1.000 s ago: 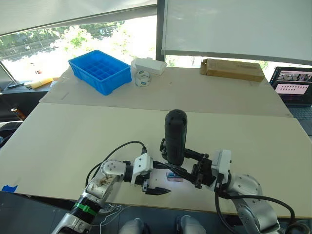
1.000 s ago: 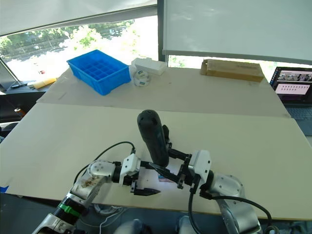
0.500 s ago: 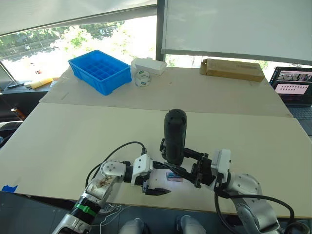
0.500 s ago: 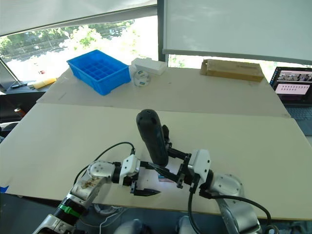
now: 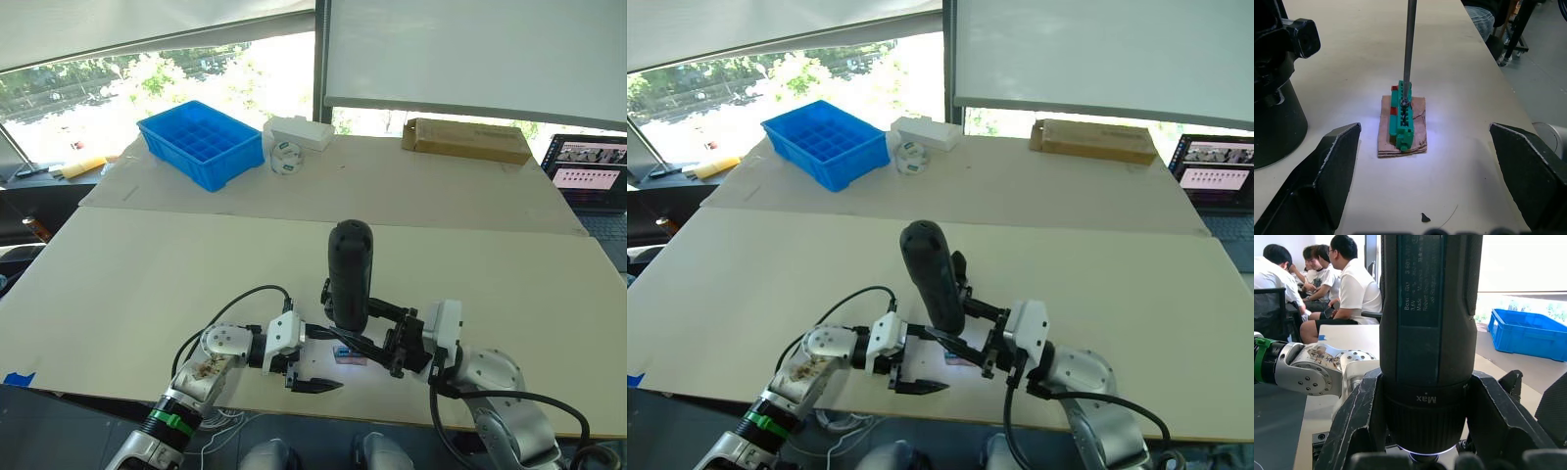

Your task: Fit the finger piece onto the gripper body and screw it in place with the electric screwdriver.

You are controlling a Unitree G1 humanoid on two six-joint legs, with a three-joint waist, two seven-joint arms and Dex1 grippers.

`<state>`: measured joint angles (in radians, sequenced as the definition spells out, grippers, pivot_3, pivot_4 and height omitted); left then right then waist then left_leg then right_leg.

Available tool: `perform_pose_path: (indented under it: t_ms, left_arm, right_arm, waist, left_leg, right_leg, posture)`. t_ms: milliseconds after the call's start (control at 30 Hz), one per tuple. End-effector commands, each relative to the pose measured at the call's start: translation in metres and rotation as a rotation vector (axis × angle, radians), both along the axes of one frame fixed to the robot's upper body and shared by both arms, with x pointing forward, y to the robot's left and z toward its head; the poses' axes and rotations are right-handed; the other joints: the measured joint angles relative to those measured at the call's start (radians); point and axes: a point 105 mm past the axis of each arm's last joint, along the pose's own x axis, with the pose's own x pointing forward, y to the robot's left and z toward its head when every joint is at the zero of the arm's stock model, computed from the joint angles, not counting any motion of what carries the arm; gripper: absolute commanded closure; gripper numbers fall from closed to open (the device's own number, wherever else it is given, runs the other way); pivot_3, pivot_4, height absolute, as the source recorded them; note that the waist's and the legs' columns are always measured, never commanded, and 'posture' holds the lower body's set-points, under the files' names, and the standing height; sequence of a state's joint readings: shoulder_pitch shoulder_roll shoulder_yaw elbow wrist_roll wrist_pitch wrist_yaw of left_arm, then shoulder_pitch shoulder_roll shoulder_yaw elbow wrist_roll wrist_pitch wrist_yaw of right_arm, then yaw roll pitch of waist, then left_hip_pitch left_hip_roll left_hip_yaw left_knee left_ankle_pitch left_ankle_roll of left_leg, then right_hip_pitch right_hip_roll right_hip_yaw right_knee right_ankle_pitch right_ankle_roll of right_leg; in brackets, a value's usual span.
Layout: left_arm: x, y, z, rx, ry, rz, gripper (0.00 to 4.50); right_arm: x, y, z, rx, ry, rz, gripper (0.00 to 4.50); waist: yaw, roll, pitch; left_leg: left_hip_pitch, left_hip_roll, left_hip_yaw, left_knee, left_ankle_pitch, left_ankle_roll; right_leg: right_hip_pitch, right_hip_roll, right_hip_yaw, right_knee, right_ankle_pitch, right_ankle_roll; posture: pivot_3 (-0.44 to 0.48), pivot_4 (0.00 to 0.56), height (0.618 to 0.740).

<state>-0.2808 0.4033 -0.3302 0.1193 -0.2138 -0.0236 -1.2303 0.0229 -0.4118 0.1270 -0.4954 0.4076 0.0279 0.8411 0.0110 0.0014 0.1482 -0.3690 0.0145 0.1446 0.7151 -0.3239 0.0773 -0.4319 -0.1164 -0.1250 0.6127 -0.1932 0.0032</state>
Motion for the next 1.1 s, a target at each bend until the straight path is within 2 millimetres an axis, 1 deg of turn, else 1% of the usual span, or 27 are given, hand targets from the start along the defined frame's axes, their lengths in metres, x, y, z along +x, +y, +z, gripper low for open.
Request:
perform_pose_path:
  t_ms: [33,233,633,1100]
  left_arm:
    - [-0.0027,0.0028,-0.0053,0.008,0.016,0.001,0.06]
    - [-0.0056,0.0052,-0.0064,0.007,0.020,0.002,0.06]
    - [-0.0032,0.0013,-0.0082,0.007,0.024,0.008,0.06]
    - [-0.0041,0.0063,-0.0109,0.010,0.024,0.012,0.06]
  right_arm:
    - [-0.0030,0.0024,0.0125,0.031,-0.061,0.011,2.61]
    - [-0.0034,0.0027,0.0143,0.032,-0.065,0.014,2.61]
    - [-0.0031,0.0047,0.0167,0.036,-0.069,0.025,2.61]
    - [-0.0027,0.0034,0.0117,0.020,-0.050,0.021,2.61]
  waist:
    - [0.000,0.000,0.000]
    - [-0.001,0.000,0.000]
    - [-0.001,0.000,0.000]
    - [-0.001,0.000,0.000]
  left_leg:
    - [0.000,0.000,0.000,0.000,0.000,0.000]
    - [0.000,0.000,0.000,0.000,0.000,0.000]
    - [0.000,0.000,0.000,0.000,0.000,0.000]
    - [0.000,0.000,0.000,0.000,0.000,0.000]
  right_leg:
    - [0.000,0.000,0.000,0.000,0.000,0.000]
    - [0.000,0.000,0.000,0.000,0.000,0.000]
    - [0.000,0.000,0.000,0.000,0.000,0.000]
    - [0.000,0.000,0.000,0.000,0.000,0.000]
  posture:
    - [0.000,0.150,0.740]
    - [0.000,0.150,0.740]
    - [0.000,0.150,0.740]
    - [0.000,0.150,0.740]
